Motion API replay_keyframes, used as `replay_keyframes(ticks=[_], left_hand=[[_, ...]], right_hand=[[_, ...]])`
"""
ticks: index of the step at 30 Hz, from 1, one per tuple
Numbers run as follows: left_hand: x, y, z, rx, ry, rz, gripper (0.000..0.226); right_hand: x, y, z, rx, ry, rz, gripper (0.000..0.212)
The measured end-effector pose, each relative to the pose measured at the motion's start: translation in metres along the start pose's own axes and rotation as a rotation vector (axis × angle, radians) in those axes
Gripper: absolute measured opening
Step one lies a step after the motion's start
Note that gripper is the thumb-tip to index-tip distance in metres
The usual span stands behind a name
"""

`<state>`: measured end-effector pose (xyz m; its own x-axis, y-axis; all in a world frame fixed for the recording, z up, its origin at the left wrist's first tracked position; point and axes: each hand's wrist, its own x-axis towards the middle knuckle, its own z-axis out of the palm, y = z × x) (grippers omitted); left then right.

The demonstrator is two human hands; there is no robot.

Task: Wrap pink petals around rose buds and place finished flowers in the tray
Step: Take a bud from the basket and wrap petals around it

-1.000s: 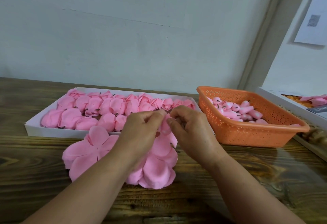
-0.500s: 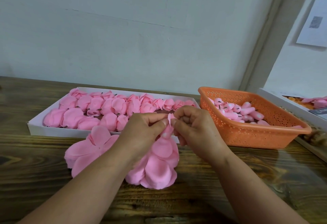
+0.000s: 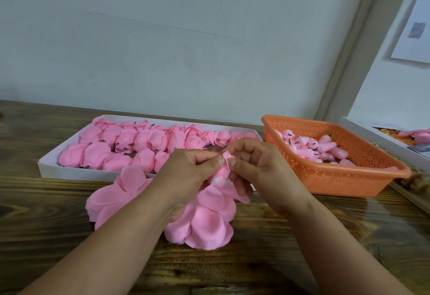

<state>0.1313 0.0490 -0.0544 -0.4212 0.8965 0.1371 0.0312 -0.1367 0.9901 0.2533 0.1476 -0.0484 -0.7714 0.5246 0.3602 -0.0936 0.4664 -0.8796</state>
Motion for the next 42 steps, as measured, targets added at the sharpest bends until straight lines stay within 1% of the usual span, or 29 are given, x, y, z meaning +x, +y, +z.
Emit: replay_keyframes(ticks=[2, 7, 10, 12, 15, 18, 20, 25, 28, 30, 32, 34, 35, 37, 40, 41, 42], left_hand=[[-0.001, 0.0, 0.0, 0.026, -0.009, 0.005, 0.036], [-0.001, 0.001, 0.001, 0.062, -0.036, 0.026, 0.029], [-0.001, 0.001, 0.0, 0.006, -0.085, 0.024, 0.021], [0.0, 0.0, -0.001, -0.013, -0.083, 0.025, 0.019], [-0.001, 0.002, -0.001, 0.089, -0.078, 0.097, 0.016], [-0.003, 0.001, -0.001, 0.271, -0.074, 0.168, 0.015], [-0.002, 0.0, -0.001, 0.33, -0.053, 0.19, 0.015], [-0.002, 0.001, 0.001, 0.262, -0.021, 0.093, 0.018], [-0.001, 0.0, 0.001, 0.221, 0.001, 0.039, 0.012], [0.0, 0.001, 0.0, 0.209, 0.028, 0.033, 0.003], [0.001, 0.002, 0.0, 0.222, 0.055, 0.037, 0.006], [0.0, 0.002, 0.0, 0.242, 0.062, 0.039, 0.006], [0.0, 0.002, -0.001, 0.247, 0.054, 0.046, 0.006], [-0.001, 0.003, -0.001, 0.25, 0.033, 0.059, 0.007], [-0.001, 0.004, -0.004, 0.298, -0.021, 0.065, 0.01], [-0.001, 0.004, -0.005, 0.331, -0.043, 0.068, 0.01], [-0.001, 0.004, -0.006, 0.371, -0.062, 0.072, 0.009]], right_hand=[[0.0, -0.001, -0.001, 0.041, 0.012, -0.001, 0.01], [0.0, -0.002, -0.001, 0.101, 0.037, -0.019, 0.016], [0.001, -0.003, 0.0, 0.127, 0.064, -0.027, 0.017], [0.0, -0.003, 0.001, 0.127, 0.069, -0.028, 0.016], [-0.001, -0.005, 0.002, 0.107, 0.054, -0.031, 0.011], [0.0, -0.003, 0.004, 0.033, 0.078, 0.016, 0.013], [0.001, -0.002, 0.005, 0.043, 0.09, 0.036, 0.017], [0.003, 0.0, 0.002, 0.144, 0.078, 0.119, 0.028], [0.002, 0.002, 0.0, 0.137, 0.063, 0.119, 0.03], [0.002, 0.001, -0.003, 0.109, 0.047, 0.07, 0.02], [0.001, 0.0, -0.005, 0.1, 0.005, 0.044, 0.005], [0.0, -0.001, -0.007, 0.074, -0.036, 0.058, 0.02], [0.0, 0.0, -0.007, 0.058, -0.043, 0.063, 0.023], [0.0, -0.002, -0.006, 0.049, -0.047, 0.068, 0.023], [0.0, -0.003, -0.005, 0.036, -0.042, 0.051, 0.01], [0.0, -0.003, -0.005, 0.015, -0.03, 0.047, 0.012], [0.0, -0.003, -0.005, -0.019, -0.012, 0.051, 0.019]])
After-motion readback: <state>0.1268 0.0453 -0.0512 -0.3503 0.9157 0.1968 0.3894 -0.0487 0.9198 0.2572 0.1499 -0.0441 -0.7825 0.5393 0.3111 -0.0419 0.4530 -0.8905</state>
